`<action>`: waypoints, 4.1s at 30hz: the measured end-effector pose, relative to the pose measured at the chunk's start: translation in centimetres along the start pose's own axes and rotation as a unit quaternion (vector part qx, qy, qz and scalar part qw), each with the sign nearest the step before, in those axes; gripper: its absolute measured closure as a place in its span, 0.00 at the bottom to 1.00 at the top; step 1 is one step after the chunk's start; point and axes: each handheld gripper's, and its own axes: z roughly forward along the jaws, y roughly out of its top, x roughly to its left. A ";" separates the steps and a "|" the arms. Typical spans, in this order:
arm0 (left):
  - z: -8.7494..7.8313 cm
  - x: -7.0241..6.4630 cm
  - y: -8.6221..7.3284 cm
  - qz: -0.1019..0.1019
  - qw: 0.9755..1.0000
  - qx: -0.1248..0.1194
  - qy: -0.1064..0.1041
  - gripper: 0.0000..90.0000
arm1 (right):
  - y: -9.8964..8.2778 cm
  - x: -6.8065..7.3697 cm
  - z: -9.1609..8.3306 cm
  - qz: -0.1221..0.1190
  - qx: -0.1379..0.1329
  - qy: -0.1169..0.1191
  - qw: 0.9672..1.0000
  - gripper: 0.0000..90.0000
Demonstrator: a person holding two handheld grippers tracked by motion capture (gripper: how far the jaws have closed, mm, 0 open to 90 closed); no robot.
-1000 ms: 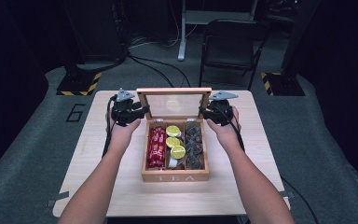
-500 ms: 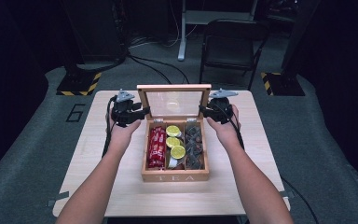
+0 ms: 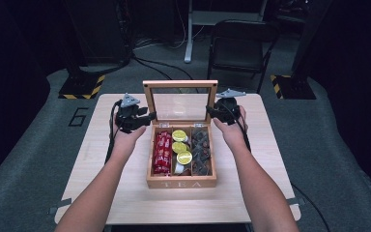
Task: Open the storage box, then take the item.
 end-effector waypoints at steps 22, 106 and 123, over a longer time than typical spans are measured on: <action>-1.6 0.0 -0.3 0.011 1.000 -0.005 -0.018 0.61 | 1.6 -0.8 1.7 0.000 0.036 -0.007 0.999 0.72; -2.8 0.5 -1.8 -0.009 1.000 0.005 -0.001 0.50 | -1.8 4.1 -4.5 -0.102 0.079 0.082 0.988 0.51; -3.5 0.9 -1.9 -0.028 1.000 -0.005 0.006 0.50 | -3.9 6.4 -4.0 -0.095 0.080 0.137 0.983 0.44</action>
